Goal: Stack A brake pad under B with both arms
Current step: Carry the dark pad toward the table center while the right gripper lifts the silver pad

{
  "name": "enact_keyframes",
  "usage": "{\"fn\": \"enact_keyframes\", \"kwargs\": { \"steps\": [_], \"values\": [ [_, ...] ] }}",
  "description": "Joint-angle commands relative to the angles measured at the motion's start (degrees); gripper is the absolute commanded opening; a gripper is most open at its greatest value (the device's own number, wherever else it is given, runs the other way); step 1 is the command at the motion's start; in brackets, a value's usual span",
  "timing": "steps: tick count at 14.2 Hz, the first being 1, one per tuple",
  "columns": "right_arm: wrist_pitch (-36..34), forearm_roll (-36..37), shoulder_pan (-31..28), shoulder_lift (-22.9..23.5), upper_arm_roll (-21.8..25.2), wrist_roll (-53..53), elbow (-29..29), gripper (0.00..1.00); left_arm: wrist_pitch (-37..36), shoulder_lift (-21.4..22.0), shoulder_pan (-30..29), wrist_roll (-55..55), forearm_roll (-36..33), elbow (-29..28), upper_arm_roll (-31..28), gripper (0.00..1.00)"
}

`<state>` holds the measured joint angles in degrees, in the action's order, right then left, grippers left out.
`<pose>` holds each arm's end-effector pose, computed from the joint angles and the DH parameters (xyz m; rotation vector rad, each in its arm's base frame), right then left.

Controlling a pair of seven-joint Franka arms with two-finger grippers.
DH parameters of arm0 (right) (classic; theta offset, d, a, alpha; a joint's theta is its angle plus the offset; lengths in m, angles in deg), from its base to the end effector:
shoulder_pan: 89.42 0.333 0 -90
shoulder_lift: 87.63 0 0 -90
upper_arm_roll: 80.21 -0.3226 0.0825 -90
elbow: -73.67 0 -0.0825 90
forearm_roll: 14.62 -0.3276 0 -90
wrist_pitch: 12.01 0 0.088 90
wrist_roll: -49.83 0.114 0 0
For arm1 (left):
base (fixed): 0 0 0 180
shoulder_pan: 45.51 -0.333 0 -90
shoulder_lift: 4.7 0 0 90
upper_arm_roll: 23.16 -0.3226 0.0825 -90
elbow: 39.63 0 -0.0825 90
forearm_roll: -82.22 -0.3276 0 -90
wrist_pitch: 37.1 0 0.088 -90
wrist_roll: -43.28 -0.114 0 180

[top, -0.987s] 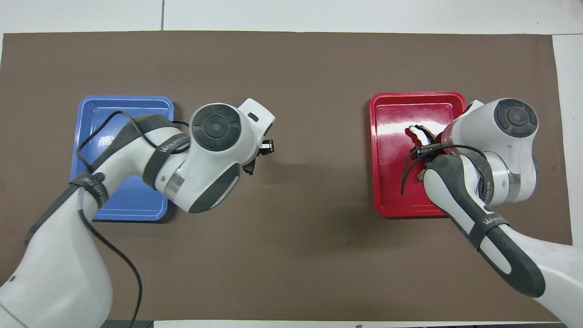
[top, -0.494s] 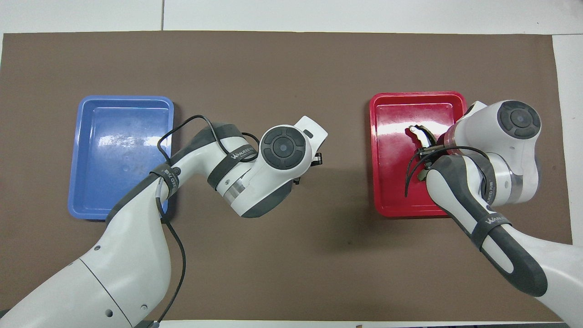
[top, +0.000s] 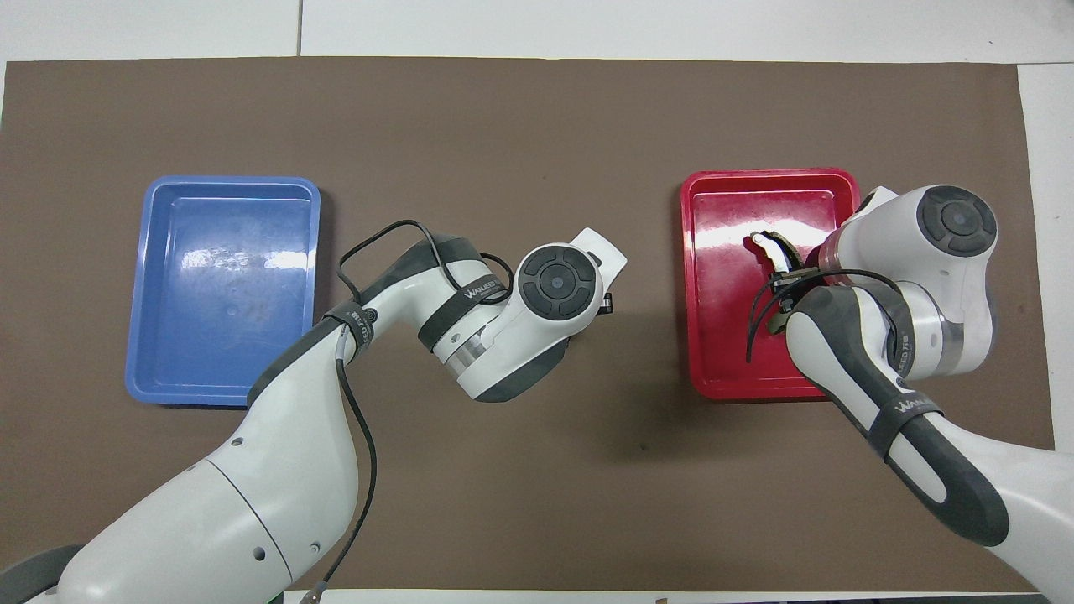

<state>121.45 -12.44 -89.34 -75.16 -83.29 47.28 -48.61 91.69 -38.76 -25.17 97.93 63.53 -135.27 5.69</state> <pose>0.5257 0.0274 0.3423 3.1195 0.1952 -0.0343 0.4624 -0.4458 0.3298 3.0785 -0.0305 0.0532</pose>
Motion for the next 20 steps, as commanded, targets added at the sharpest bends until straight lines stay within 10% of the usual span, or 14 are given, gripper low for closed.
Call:
{"fn": "enact_keyframes", "kwargs": {
  "steps": [1,4,8,13,20],
  "values": [
    [1.4,-0.9,-1.0,-0.7,-0.3,-1.8,-1.3,0.24,0.3,-1.4,1.5,1.2,-1.7,2.5,-1.3,0.02],
    [0.4,-0.9,-1.0,-0.7,-0.3,-1.8,-0.2,0.03,1.0,-1.4,1.5,1.2,-1.7,2.5,-1.5,0.16],
    [-8.8,-0.9,-0.9,-1.0,-0.3,-1.7,7.8,0.01,1.0,-1.4,1.5,1.2,-2.7,2.5,-1.6,0.65],
    [-16.6,-1.0,-0.7,-1.0,-0.4,-1.8,13.8,0.00,-2.7,-0.8,1.6,0.5,-4.9,5.5,-3.4,1.00],
    [-21.7,-3.7,-0.1,-1.4,-5.1,5.1,18.1,0.00,-19.5,5.9,0.5,-4.8,-0.9,8.4,-4.1,1.00]
  ]
}}
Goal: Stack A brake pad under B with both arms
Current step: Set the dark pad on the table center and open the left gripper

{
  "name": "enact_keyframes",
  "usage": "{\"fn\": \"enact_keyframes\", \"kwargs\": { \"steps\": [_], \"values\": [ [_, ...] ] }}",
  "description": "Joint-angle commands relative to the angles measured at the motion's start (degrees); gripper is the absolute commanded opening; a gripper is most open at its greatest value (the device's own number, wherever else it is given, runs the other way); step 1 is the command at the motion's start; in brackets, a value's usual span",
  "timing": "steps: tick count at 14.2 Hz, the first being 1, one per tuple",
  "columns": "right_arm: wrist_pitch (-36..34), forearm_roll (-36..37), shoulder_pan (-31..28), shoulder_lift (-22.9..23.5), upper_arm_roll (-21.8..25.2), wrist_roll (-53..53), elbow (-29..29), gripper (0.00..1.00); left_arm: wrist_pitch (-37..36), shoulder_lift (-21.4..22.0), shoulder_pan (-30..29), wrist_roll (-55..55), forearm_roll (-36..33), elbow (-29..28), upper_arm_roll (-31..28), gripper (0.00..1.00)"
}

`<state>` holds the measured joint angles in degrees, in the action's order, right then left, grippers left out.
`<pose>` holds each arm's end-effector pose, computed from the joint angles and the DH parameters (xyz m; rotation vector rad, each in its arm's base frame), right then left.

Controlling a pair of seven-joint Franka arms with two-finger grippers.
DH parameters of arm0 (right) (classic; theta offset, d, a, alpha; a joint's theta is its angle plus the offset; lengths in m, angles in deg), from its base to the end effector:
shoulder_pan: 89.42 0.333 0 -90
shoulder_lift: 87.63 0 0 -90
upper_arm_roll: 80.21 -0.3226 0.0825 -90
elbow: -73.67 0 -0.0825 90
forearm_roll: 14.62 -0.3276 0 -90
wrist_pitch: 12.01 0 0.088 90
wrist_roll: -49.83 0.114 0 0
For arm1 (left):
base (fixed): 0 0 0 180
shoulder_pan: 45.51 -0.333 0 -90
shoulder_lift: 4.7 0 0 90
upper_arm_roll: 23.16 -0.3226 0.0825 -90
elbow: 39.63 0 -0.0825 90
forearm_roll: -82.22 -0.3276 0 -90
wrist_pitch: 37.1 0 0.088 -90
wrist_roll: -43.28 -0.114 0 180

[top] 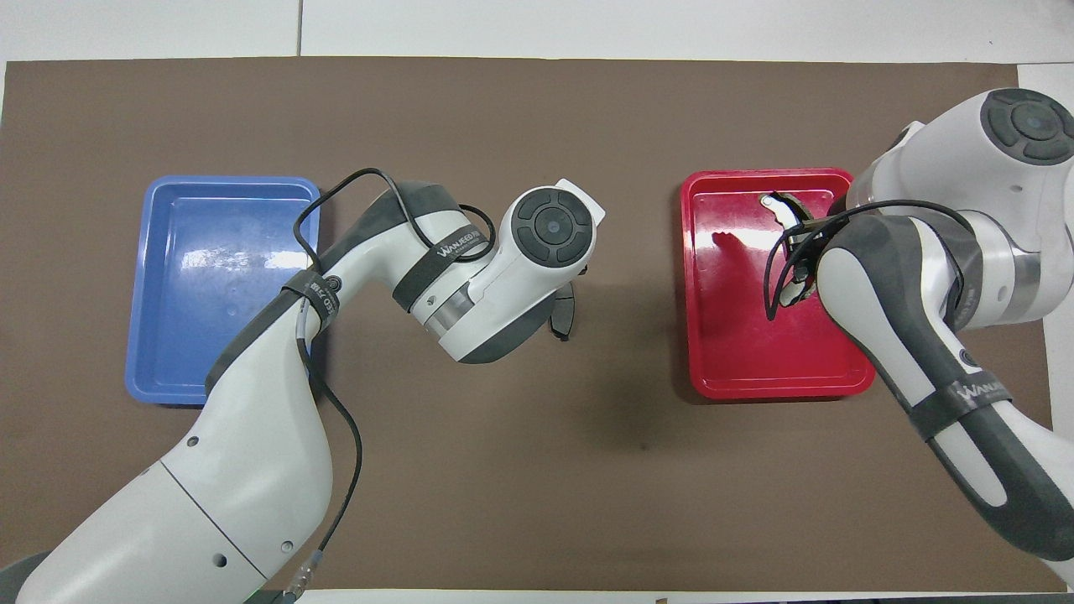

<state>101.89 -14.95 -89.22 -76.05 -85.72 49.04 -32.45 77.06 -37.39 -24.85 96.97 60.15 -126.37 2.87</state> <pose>0.5517 0.0525 0.4341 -3.1135 -0.1708 0.1036 0.4987 -0.4145 0.3768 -3.0496 -0.0268 -0.1003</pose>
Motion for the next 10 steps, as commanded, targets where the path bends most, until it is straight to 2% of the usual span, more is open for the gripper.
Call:
{"fn": "enact_keyframes", "kwargs": {
  "steps": [1,4,7,10],
  "values": [
    [-2.7,-1.1,-0.2,-0.3,-4.4,5.9,2.8,0.00,-7.4,7.1,-0.9,-8.4,6.0,-0.5,-2.5,1.00],
    [-2.5,-0.4,0.8,0.2,-8.7,14.1,3.6,0.00,-14.4,15.5,-1.9,-21.6,15.5,-1.2,-9.6,1.00],
    [-0.8,-0.2,1.1,0.9,-12.6,21.1,3.6,0.00,-20.7,22.3,-4.8,-32.1,18.8,-2.0,-15.2,1.00],
    [2.8,2.1,2.9,2.7,-18.2,31.2,3.7,0.00,-22.5,28.1,-9.9,-41.5,20.7,-3.9,-19.0,1.00]
  ]
}}
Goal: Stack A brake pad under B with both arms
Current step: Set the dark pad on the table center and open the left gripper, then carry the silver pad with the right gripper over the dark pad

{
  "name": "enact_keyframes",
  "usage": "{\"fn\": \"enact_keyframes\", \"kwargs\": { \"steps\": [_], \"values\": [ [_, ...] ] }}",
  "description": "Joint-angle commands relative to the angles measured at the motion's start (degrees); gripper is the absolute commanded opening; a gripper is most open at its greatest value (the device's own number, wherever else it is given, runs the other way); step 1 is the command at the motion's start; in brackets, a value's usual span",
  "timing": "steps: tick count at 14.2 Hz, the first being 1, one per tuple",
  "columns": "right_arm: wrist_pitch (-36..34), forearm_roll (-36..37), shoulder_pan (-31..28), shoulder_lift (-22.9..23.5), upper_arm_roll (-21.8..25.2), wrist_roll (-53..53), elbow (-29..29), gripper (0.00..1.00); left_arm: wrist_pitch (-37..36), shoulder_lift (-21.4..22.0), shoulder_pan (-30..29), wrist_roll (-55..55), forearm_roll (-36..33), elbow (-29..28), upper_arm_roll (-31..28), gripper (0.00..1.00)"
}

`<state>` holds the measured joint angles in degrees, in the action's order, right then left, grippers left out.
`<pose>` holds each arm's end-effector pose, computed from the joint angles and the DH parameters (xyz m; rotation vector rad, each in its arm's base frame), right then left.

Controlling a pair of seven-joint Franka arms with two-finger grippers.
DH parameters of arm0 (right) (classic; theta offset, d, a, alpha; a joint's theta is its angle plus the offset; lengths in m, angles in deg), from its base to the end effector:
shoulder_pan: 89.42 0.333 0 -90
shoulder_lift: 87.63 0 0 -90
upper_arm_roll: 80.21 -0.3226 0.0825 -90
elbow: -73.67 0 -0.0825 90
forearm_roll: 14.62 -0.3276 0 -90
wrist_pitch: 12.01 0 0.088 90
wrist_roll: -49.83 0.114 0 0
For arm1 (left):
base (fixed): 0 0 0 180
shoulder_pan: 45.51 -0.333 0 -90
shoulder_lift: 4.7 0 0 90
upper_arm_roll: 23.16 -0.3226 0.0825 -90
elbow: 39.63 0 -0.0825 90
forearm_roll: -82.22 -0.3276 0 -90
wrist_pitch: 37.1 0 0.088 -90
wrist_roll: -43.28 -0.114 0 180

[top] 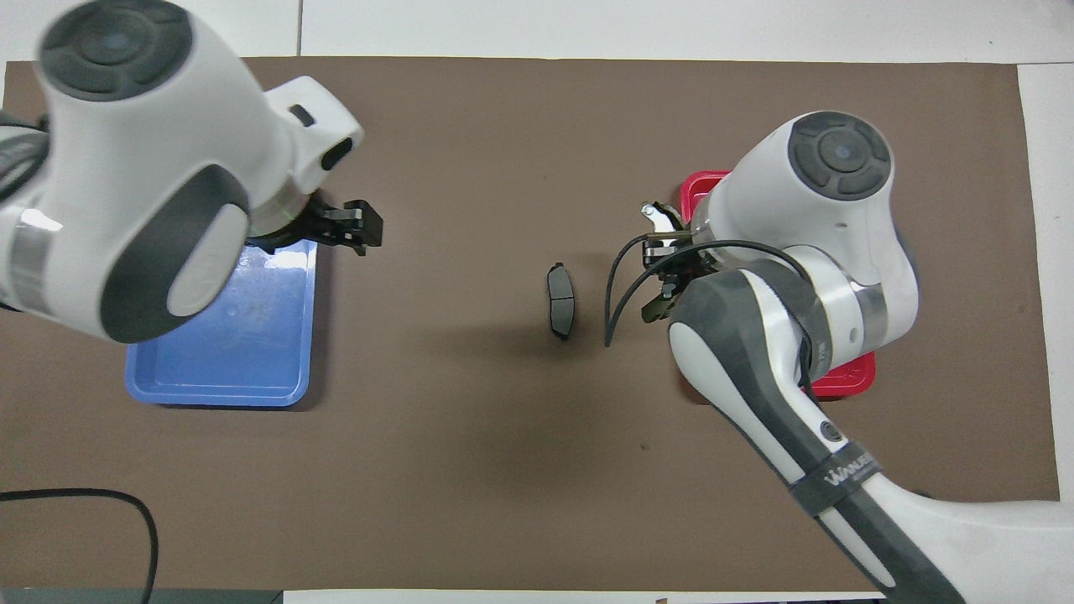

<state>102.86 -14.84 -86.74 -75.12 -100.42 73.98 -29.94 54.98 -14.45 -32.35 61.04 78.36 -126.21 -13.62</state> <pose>0.5254 0.2077 0.4511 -3.0721 0.0476 0.0601 0.5127 -0.1980 0.5639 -3.0759 0.1381 0.0830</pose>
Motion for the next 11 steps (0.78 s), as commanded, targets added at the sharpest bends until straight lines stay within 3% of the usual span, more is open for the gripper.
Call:
{"fn": "enact_keyframes", "kwargs": {
  "steps": [1,3,7,11],
  "values": [
    [2.2,3.8,0.4,3.3,-6.0,9.4,1.7,0.00,-0.6,6.9,-2.8,-7.7,3.1,-4.3,-4.9,1.00],
    [2.7,9.2,0.5,6.7,-9.2,12.5,2.8,0.00,-1.8,9.2,-3.2,-12.9,3.2,-4.5,-8.5,1.00],
    [8.3,10.0,1.5,10.6,-9.7,12.6,1.5,0.00,-0.2,10.5,-6.7,-17.5,6.1,-5.0,-8.9,1.00],
    [11.6,10.0,2.2,12.2,-9.7,12.5,-0.5,0.00,5.9,13.1,-6.2,-17.3,6.1,-11.3,-8.9,1.00]
  ]
}}
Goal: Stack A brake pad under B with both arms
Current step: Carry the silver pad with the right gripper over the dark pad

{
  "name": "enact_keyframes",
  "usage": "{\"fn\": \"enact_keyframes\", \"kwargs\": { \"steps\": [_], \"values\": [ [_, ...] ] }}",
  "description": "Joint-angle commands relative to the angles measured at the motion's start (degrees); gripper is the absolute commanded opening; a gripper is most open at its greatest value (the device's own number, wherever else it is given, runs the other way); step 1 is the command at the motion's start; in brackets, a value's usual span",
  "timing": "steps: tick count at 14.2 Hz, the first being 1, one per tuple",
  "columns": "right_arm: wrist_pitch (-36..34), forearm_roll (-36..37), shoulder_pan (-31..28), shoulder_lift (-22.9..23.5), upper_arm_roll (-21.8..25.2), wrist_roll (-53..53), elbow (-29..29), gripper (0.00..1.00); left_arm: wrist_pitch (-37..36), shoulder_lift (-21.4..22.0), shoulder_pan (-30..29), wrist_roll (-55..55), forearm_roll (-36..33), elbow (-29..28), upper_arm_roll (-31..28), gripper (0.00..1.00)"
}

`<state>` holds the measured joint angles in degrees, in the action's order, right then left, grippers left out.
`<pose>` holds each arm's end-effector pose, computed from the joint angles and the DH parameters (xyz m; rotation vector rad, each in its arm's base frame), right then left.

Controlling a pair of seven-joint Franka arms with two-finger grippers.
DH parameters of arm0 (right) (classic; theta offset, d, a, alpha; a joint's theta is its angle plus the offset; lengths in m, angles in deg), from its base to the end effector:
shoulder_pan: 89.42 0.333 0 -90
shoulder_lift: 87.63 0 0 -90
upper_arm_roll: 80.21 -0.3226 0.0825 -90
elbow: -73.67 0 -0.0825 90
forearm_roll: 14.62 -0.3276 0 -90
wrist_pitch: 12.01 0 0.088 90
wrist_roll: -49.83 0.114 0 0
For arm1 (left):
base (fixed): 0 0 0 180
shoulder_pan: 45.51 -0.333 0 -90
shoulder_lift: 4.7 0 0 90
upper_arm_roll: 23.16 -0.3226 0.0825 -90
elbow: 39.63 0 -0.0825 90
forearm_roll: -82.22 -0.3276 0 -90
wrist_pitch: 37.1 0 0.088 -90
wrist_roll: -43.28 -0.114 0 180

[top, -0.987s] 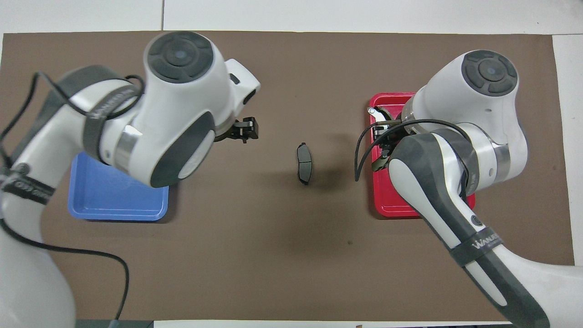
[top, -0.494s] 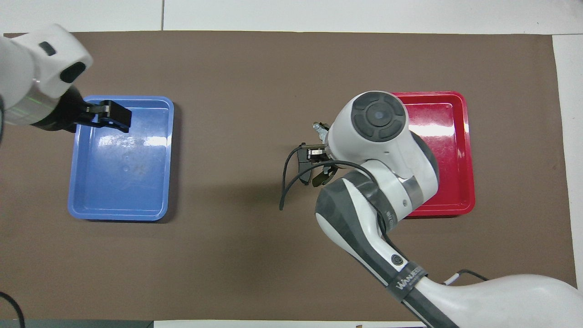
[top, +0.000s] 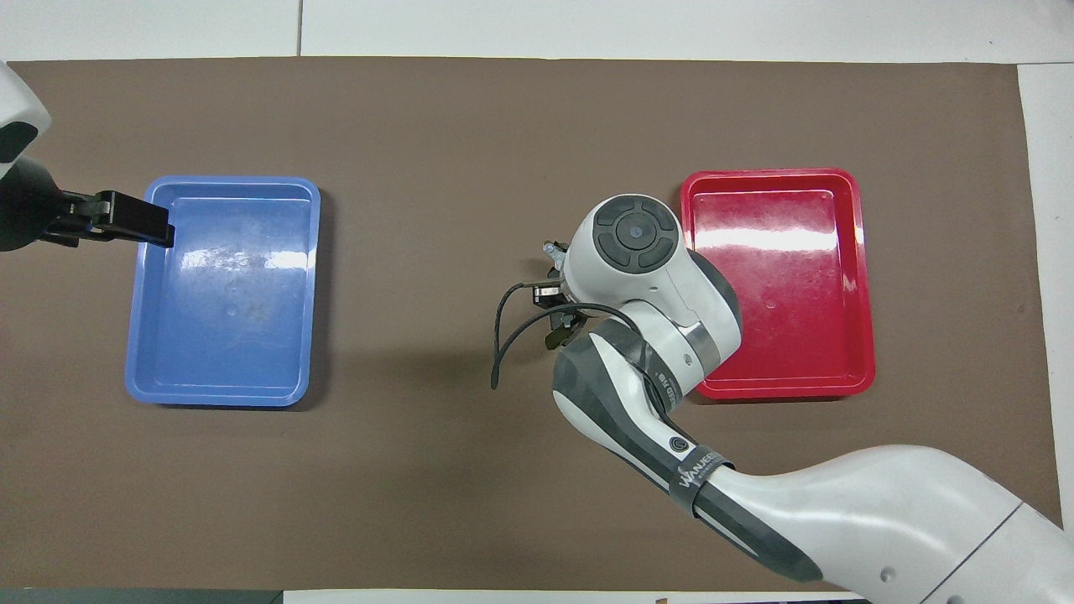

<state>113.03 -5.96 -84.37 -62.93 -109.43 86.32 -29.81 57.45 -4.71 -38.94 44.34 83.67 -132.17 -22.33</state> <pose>0.5152 0.3065 0.3633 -3.0713 -0.0133 0.0662 0.5009 -0.0678 0.6126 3.1088 -0.1697 0.0513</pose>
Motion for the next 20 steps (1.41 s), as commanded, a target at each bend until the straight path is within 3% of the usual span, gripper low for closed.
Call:
{"fn": "enact_keyframes", "kwargs": {
  "steps": [1,18,19,20],
  "values": [
    [2.1,1.2,-0.1,0.2,-0.6,0.1,-1.2,0.00,4.2,3.5,0.5,-0.7,0.8,-6.2,-0.2,1.00],
    [6.3,3.6,-0.7,1.2,-0.3,-0.7,-3.1,0.01,3.4,4.0,-0.2,-1.1,0.7,-6.5,0.3,1.00],
    [6.5,3.6,-0.7,1.2,-0.3,-0.7,-3.7,0.03,3.3,3.9,-0.4,-1.1,0.7,-6.5,0.7,1.00],
    [7.3,3.6,-0.8,1.1,-0.3,-0.6,-3.9,0.16,2.7,3.9,-0.4,-1.1,0.7,-6.3,0.9,1.00]
  ]
}}
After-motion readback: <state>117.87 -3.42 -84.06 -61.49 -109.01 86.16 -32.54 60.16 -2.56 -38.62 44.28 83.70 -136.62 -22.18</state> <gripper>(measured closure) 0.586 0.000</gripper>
